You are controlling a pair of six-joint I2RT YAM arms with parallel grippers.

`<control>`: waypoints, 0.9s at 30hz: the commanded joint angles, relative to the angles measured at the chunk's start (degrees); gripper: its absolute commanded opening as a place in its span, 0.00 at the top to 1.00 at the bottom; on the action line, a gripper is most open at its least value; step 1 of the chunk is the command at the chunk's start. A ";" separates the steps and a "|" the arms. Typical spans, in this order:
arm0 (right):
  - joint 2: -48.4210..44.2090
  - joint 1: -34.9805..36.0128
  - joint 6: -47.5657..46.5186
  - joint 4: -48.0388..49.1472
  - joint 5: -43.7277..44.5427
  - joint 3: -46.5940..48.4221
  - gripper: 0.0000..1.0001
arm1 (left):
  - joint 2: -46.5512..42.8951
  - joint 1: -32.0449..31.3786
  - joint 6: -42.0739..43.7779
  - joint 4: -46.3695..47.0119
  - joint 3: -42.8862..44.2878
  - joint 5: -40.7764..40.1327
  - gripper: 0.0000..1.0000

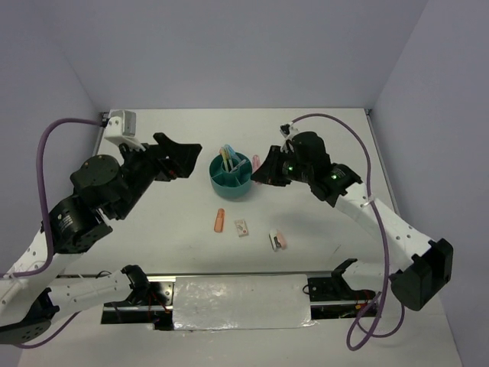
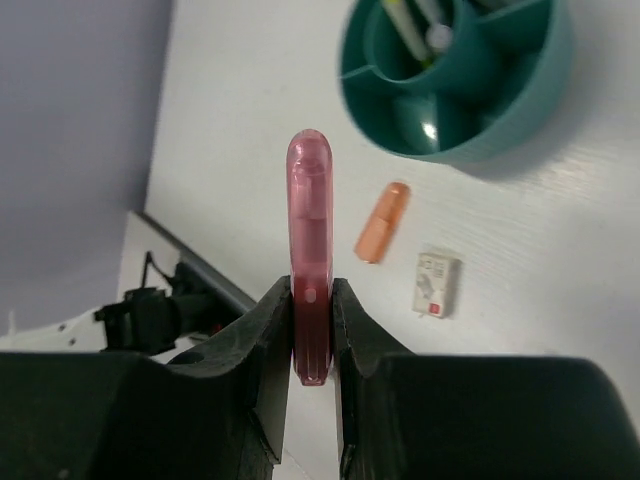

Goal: Sort the stationery into containers
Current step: Place the pen in the storage box.

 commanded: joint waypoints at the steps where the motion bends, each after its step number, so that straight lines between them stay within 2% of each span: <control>1: 6.18 -0.75 1.59 -6.21 7.89 2.41 1.00 | -2.26 0.25 -1.73 -2.20 -2.15 -2.01 0.01; 6: 15.31 -1.37 2.47 -8.16 7.11 6.80 1.00 | -3.58 0.25 -2.52 -6.16 -1.64 -0.69 0.01; 13: 23.14 -2.07 1.24 -8.24 3.16 12.33 1.00 | -5.17 0.25 -3.05 -9.77 -1.81 0.45 0.01; 27: 28.43 -2.08 2.38 -9.92 0.87 15.07 0.99 | -6.93 0.25 -3.58 -13.02 -3.48 0.19 0.01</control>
